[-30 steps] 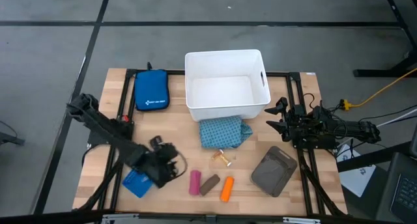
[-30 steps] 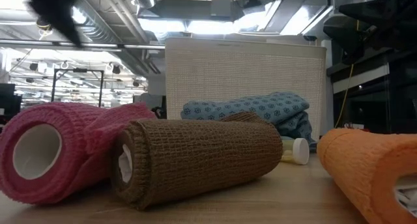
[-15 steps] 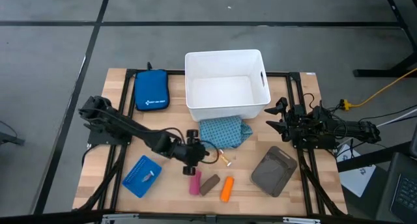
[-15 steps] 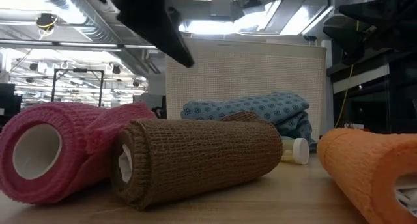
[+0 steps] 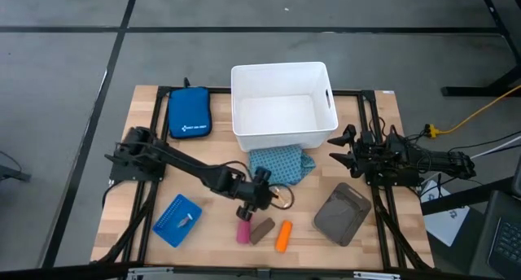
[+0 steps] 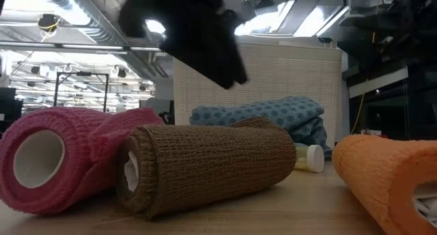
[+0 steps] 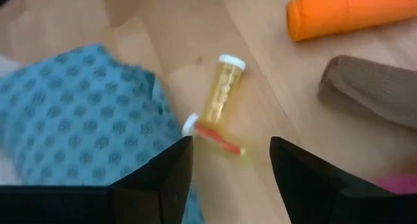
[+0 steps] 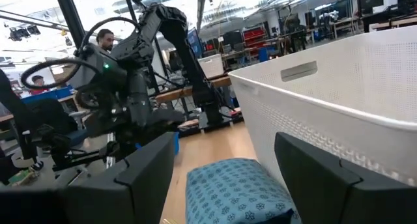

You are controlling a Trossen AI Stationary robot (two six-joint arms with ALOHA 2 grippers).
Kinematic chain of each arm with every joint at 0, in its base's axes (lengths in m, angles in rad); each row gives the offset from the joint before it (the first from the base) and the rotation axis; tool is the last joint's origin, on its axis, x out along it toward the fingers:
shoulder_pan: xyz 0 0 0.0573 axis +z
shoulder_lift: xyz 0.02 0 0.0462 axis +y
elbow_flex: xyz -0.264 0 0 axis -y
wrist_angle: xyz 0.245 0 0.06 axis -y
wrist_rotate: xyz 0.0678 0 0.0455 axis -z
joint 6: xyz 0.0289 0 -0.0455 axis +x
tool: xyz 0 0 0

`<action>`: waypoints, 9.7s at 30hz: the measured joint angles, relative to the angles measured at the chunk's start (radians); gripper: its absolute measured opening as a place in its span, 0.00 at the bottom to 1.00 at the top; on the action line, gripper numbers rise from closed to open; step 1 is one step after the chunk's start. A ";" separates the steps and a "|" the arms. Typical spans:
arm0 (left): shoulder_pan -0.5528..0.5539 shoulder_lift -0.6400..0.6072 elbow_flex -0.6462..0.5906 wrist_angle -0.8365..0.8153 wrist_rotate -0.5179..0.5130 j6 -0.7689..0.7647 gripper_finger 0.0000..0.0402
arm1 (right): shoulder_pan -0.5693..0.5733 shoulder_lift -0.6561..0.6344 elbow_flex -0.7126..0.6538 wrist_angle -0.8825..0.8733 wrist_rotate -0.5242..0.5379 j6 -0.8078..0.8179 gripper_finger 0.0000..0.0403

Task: Pick & Place Medicine items
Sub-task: Put the yellow pill bottle into the blue basket

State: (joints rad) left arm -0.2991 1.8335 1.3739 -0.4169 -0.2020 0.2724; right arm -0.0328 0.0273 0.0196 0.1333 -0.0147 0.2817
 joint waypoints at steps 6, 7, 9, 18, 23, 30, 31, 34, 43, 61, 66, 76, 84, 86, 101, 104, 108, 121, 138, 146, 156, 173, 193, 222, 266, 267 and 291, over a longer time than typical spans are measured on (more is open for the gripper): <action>0.032 0.124 0.111 0.026 0.102 0.072 0.49 | 0.000 0.000 0.000 0.000 0.000 -0.001 0.66; 0.035 0.142 0.132 0.026 0.116 0.087 0.48 | 0.000 0.000 0.000 0.000 0.000 -0.003 0.66; 0.039 0.181 0.184 0.045 0.136 0.108 0.48 | 0.000 0.000 0.000 0.001 0.001 -0.013 0.66; 0.045 0.297 0.341 0.042 0.195 0.174 0.48 | 0.000 0.000 0.000 0.004 0.003 -0.028 0.66; 0.055 0.346 0.345 0.036 0.200 0.193 0.48 | 0.000 0.000 0.000 0.004 0.003 -0.028 0.66; 0.065 0.351 0.346 0.022 0.206 0.187 0.48 | 0.000 0.000 0.000 0.004 0.001 -0.028 0.66; 0.065 0.351 0.346 0.023 0.210 0.185 0.48 | 0.000 0.000 0.000 0.004 0.000 -0.028 0.66; 0.066 0.351 0.346 0.024 0.220 0.184 0.48 | 0.000 0.000 0.000 0.004 0.000 -0.028 0.66; 0.082 0.423 0.348 0.033 0.242 0.173 0.48 | 0.000 0.000 0.000 0.003 0.000 -0.028 0.66; 0.086 0.433 0.349 -0.047 0.239 0.122 0.37 | 0.000 0.000 0.000 0.000 0.008 -0.028 0.66; 0.086 0.433 0.348 -0.047 0.238 0.117 0.32 | 0.000 0.000 0.000 0.000 0.007 -0.028 0.66; 0.084 0.404 0.344 -0.063 0.234 0.109 0.29 | 0.000 0.000 0.000 0.000 0.007 -0.029 0.66; 0.057 0.287 0.341 -0.205 0.196 0.077 0.28 | 0.000 0.000 0.000 0.000 0.007 -0.029 0.66; 0.047 0.253 0.344 -0.260 0.191 0.035 0.28 | 0.000 0.000 0.000 0.000 0.007 -0.029 0.66; -0.135 0.046 0.344 -0.654 0.244 -0.399 0.28 | 0.000 0.000 0.000 0.008 0.007 -0.029 0.66; -0.189 0.044 0.344 -0.717 0.237 -0.501 0.27 | 0.000 0.000 0.000 0.008 0.007 -0.029 0.66; -0.259 0.044 0.344 -0.801 0.213 -0.641 0.28 | 0.000 0.000 0.000 0.008 0.007 -0.029 0.66; -0.498 0.044 0.344 -0.909 -0.031 -1.076 0.27 | 0.000 0.000 0.000 0.008 0.007 -0.029 0.66; -0.792 -0.201 -0.085 -0.850 -0.322 -1.868 0.27 | 0.000 0.000 0.000 0.029 0.010 -0.030 0.66; -0.778 -0.357 -0.431 -0.551 -0.329 -2.045 0.27 | 0.000 0.000 0.000 0.027 0.026 -0.029 0.66; -0.771 -0.383 -0.566 -0.498 -0.270 -2.198 0.32 | 0.000 0.000 0.000 0.026 0.026 -0.029 0.66; -0.742 -0.383 -0.465 -0.486 -0.554 -2.020 0.54 | 0.000 0.000 0.000 0.026 0.026 -0.028 0.66; -0.141 -0.316 -0.250 -0.004 -0.265 -0.694 0.50 | 0.000 0.000 0.000 0.026 0.026 -0.029 0.66; 0.082 0.228 0.159 -0.158 -0.043 -0.248 0.50 | 0.000 0.000 0.000 0.015 0.026 -0.031 0.66; 0.058 0.211 0.156 -0.132 0.180 -0.344 0.26 | 0.000 0.000 0.000 0.011 0.026 -0.028 0.66; 0.050 0.197 0.157 -0.135 0.181 -0.352 0.27 | 0.000 0.000 0.000 0.010 0.026 -0.029 0.66; -0.343 -0.215 0.125 -0.810 -0.153 -1.305 0.28 | 0.000 0.000 0.000 0.007 0.026 -0.022 0.66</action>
State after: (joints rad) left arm -0.6416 1.6184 1.4993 -1.2271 -0.3555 -1.0327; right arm -0.0326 0.0273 0.0196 0.1406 0.0109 0.2600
